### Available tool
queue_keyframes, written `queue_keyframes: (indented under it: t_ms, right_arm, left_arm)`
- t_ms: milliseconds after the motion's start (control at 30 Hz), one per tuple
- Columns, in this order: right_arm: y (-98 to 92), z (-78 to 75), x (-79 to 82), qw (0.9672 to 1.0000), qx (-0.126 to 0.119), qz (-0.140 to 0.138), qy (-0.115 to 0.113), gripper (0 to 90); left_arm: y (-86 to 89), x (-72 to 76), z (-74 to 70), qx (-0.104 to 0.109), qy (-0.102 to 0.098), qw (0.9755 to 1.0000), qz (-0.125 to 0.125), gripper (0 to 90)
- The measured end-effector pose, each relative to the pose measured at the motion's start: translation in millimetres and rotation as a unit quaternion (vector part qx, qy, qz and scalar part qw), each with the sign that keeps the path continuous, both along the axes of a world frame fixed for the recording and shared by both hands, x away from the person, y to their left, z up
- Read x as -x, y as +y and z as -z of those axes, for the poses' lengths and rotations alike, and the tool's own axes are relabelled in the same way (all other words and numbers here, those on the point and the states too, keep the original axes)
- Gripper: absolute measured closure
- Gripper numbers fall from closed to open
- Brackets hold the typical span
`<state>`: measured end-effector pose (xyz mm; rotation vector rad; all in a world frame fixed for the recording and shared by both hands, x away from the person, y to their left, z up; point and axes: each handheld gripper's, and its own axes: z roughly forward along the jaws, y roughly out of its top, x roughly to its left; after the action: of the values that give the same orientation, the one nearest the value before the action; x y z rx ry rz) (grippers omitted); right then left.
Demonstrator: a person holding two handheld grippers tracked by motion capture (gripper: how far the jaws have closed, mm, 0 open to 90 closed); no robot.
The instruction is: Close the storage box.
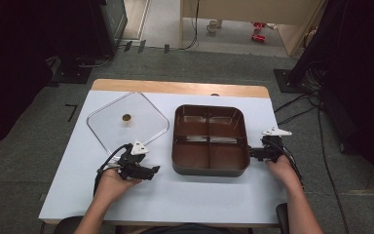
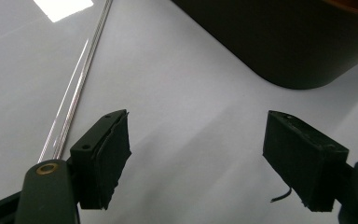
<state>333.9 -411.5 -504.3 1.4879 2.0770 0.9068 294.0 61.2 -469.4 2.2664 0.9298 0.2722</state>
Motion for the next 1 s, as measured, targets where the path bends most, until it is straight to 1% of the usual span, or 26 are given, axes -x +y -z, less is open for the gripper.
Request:
queue_keyframes:
  t_ms: [133, 167, 300, 400, 500, 533, 567, 700, 733, 767, 800, 867, 1000]
  right_arm:
    - [0.0, 0.0, 0.0, 1.0, 0.0, 0.0, 0.0, 8.7]
    - [0.1, 0.0, 0.0, 1.0, 0.0, 0.0, 0.0, 8.7]
    - [0.0, 0.0, 0.0, 1.0, 0.0, 0.0, 0.0, 8.8]
    - [0.0, 0.0, 0.0, 1.0, 0.0, 0.0, 0.0, 8.7]
    - [0.0, 0.0, 0.0, 1.0, 0.0, 0.0, 0.0, 8.8]
    - [0.0, 0.0, 0.0, 1.0, 0.0, 0.0, 0.0, 8.8]
    - [0.0, 0.0, 0.0, 1.0, 0.0, 0.0, 0.0, 8.8]
    - [0.0, 0.0, 0.0, 1.0, 0.0, 0.0, 0.0, 8.7]
    - [0.0, 0.0, 0.0, 1.0, 0.0, 0.0, 0.0, 8.7]
    - [0.1, 0.0, 0.0, 1.0, 0.0, 0.0, 0.0, 8.7]
    - [0.1, 0.0, 0.0, 1.0, 0.0, 0.0, 0.0, 8.7]
    - [0.0, 0.0, 0.0, 1.0, 0.0, 0.0, 0.0, 8.7]
    - [0.0, 0.0, 0.0, 1.0, 0.0, 0.0, 0.0, 8.8]
  left_arm:
    - [-0.8, -3.6, -4.4, 0.006, -0.003, 1.0, 0.003, 23.9]
    - [-1.7, -7.4, -5.8, 0.013, -0.001, 0.9999, 0.004, 23.9]
    - [-4.1, -12.7, -8.3, 0.012, 0.002, 0.9999, 0.003, 24.1]
    - [-4.0, -15.5, -11.5, 0.019, -0.001, 0.9998, 0.005, 24.2]
    - [-2.9, -19.5, -12.6, 0.019, 0.0, 0.9998, 0.003, 24.2]
    - [-1.4, -23.1, -13.3, 0.022, 0.003, 0.9998, 0.001, 24.3]
    - [-1.4, -23.1, -13.3, 0.022, 0.003, 0.9998, 0.001, 24.3]
    - [1.4, -30.8, -16.3, 0.035, 0.008, 0.9994, -0.005, 25.3]
    - [1.9, -32.4, -17.0, 0.033, 0.007, 0.9994, -0.004, 25.8]
    - [1.4, -35.7, -17.7, 0.039, 0.003, 0.9992, -0.009, 25.9]
    - [1.4, -35.7, -17.7, 0.039, 0.003, 0.9992, -0.009, 26.0]
    - [0.5, -40.3, -18.5, 0.043, 0.005, 0.999, -0.01, 25.9]
    - [-0.7, -46.9, -18.7, 0.041, 0.01, 0.999, -0.011, 26.0]
